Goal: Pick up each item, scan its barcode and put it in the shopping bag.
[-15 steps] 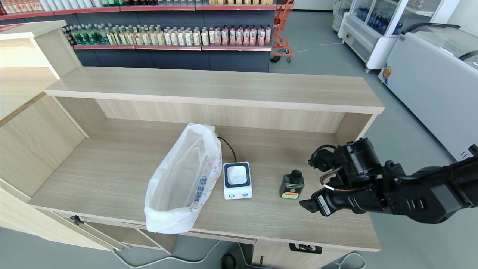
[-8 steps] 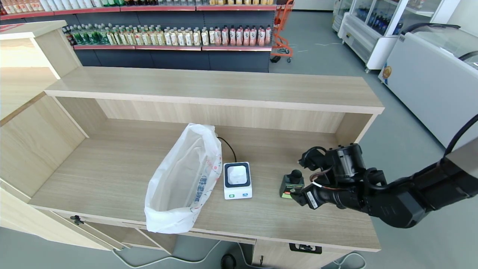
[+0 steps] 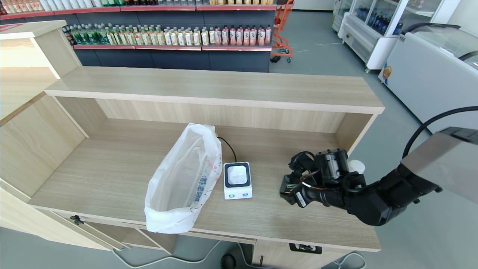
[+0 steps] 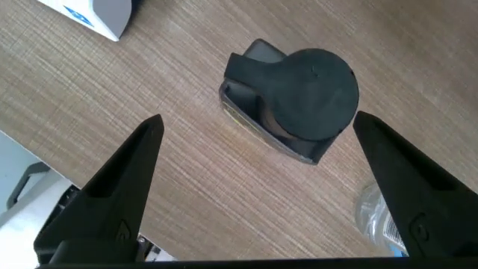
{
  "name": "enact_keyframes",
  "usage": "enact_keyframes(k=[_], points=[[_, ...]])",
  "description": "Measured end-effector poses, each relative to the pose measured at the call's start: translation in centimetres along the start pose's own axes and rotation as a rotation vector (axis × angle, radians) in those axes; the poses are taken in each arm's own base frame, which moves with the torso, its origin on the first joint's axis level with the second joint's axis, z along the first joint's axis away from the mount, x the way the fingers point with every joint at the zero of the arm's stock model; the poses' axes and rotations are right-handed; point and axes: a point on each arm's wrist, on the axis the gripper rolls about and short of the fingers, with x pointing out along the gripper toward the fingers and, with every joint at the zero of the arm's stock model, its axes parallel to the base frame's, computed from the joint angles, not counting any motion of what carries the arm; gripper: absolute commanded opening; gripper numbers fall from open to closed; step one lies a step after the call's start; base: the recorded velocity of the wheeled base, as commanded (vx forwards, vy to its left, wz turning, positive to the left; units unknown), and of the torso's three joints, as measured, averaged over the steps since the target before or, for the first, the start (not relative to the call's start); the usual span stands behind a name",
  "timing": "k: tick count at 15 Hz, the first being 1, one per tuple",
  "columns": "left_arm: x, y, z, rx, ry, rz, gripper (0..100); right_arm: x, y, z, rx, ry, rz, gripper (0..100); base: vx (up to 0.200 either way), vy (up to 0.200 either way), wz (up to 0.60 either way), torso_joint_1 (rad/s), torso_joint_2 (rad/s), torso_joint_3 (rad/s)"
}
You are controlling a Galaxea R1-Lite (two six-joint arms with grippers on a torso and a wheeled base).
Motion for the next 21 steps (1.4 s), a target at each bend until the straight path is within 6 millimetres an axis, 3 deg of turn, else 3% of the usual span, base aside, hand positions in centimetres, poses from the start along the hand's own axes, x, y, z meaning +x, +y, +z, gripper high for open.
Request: enact_keyframes(k=[16,17,21], points=[[0.0,0.0,0.0,0.0,0.0,0.0,0,6.1,-0.3,0.5,-0.103,-0.06,0.039,100,0.0,0.0,0.0,0.0,0.0,0.0],[0.0,0.0,0.0,0.0,0.0,0.0,0,6.3,-0.2,0.6,-0.106,-0.063,0.047,0,0.0,0.0,0.0,0.0,0.0,0.0],[0.0,0.0,0.0,0.0,0.0,0.0,0,6.8,0.4,0.2,-0.109,-0.058,0.064,0,0.0,0.0,0.0,0.0,0.0,0.0]])
